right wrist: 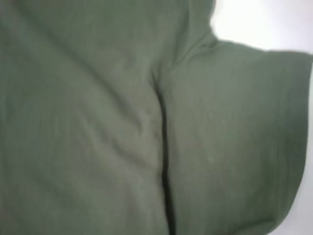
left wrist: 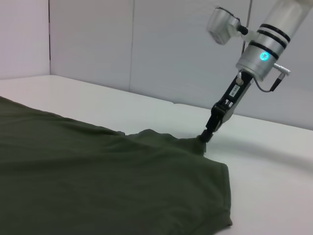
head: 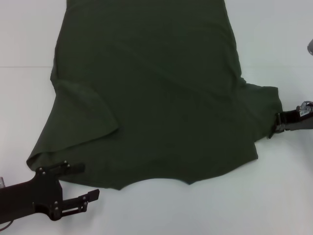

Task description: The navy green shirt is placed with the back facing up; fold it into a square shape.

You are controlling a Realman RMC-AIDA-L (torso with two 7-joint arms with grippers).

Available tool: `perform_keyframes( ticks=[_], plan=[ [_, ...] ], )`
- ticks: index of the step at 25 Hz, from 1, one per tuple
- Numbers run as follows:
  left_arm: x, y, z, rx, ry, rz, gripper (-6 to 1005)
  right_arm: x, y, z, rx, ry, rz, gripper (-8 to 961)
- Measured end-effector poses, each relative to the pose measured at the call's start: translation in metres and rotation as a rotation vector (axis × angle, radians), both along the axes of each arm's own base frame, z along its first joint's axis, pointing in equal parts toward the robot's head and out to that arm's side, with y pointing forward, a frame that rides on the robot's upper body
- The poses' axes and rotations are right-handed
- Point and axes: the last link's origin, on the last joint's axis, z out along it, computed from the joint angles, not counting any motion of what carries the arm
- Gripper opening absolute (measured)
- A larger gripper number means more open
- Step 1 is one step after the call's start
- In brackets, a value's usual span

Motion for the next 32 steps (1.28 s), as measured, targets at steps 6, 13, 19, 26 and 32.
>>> perform_keyframes(
  ticks=[6, 13, 19, 26, 32],
  plan=[
    [0.0, 0.0, 0.001, 0.007, -0.005, 0.006, 777, 0.004, -0.002, 0.008, 0.03, 0.005, -0.001, 10],
    [0.0, 0.0, 0.001, 0.007, -0.007, 0.007, 778, 0.01, -0.007, 0.027, 0.097, 0.049, -0.005, 11],
    [0.0, 0.001, 0.003, 0.013, -0.012, 0.008, 778, 0.01, -0.006, 0.05, 0.19, 0.099, 0.008, 25],
    [-0.001, 0.0, 0.004, 0.011, -0.014, 0.012, 777, -0.001, 0.001, 0.064, 0.244, 0.133, 0.063, 44],
    [-0.001, 0.0, 0.004, 0.01, -0.014, 0.013, 777, -0.019, 0.013, 0.063, 0.239, 0.128, 0.116, 61]
  ],
)
